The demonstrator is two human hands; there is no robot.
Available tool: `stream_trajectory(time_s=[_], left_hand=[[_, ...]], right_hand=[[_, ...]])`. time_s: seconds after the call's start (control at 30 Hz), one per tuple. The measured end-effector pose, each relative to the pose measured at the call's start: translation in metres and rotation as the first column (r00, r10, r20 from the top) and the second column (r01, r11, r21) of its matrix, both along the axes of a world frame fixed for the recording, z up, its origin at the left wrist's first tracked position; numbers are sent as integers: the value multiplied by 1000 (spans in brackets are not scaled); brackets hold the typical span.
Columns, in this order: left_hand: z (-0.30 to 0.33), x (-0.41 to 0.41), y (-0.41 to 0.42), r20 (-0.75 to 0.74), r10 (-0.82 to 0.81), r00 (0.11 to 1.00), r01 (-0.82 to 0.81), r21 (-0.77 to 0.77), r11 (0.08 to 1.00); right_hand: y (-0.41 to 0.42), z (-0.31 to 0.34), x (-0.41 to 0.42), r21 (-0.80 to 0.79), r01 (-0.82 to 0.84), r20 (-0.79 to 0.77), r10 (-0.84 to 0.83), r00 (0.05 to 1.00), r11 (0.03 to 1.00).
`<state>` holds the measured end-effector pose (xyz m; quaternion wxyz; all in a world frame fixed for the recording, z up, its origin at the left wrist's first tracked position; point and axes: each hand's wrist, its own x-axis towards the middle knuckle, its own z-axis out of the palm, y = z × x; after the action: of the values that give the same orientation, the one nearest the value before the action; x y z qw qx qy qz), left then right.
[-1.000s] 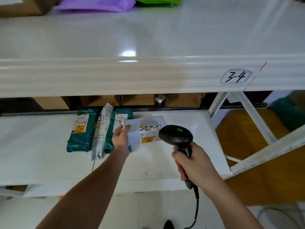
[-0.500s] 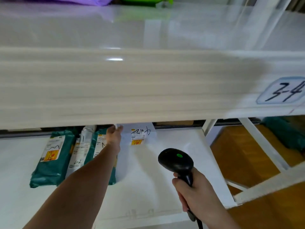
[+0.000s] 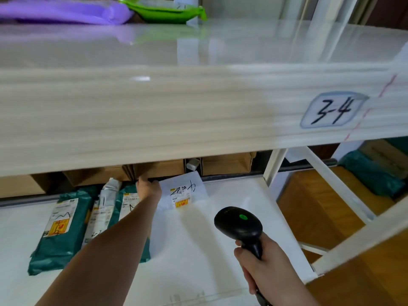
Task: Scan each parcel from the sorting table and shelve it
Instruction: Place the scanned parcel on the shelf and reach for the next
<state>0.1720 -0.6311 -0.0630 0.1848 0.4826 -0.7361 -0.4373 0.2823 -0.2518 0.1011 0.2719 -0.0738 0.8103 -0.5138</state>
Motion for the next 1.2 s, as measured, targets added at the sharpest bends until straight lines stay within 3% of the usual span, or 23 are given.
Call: stream_trajectory(time_s=[0.1, 0.17, 0.23, 0.33, 0.5, 0.6, 0.73, 1.2], left_hand=[[39, 13, 7, 124, -205, 971, 219, -109, 970], [66, 24, 19, 270, -373, 888, 413, -108, 904], [87, 35, 29, 416, -503, 758, 598, -134, 790], [119, 58, 50, 538, -565, 626, 752, -224, 620], [175, 97, 108, 670, -557, 490, 852, -235, 468], [197, 114, 144, 664, -579, 472, 873, -262, 411], [211, 138, 191, 650, -660, 377, 926, -238, 294], [261, 190, 413, 618, -780, 97, 984, -177, -18]], right_hand=[[6, 22, 8, -17, -20, -13, 20, 1000, 1000], [11, 42, 15, -38, -32, -31, 31, 999, 999], [18, 62, 23, -56, -29, -69, 25, 997, 998], [29, 89, 43, -52, -6, -136, -2, 991, 999], [49, 124, 96, -56, 102, -152, -110, 982, 993], [61, 137, 136, -54, 200, -137, -206, 969, 978], [81, 157, 192, -88, 330, -115, -339, 934, 940], [232, 194, 327, -123, 625, -297, -629, 718, 771]])
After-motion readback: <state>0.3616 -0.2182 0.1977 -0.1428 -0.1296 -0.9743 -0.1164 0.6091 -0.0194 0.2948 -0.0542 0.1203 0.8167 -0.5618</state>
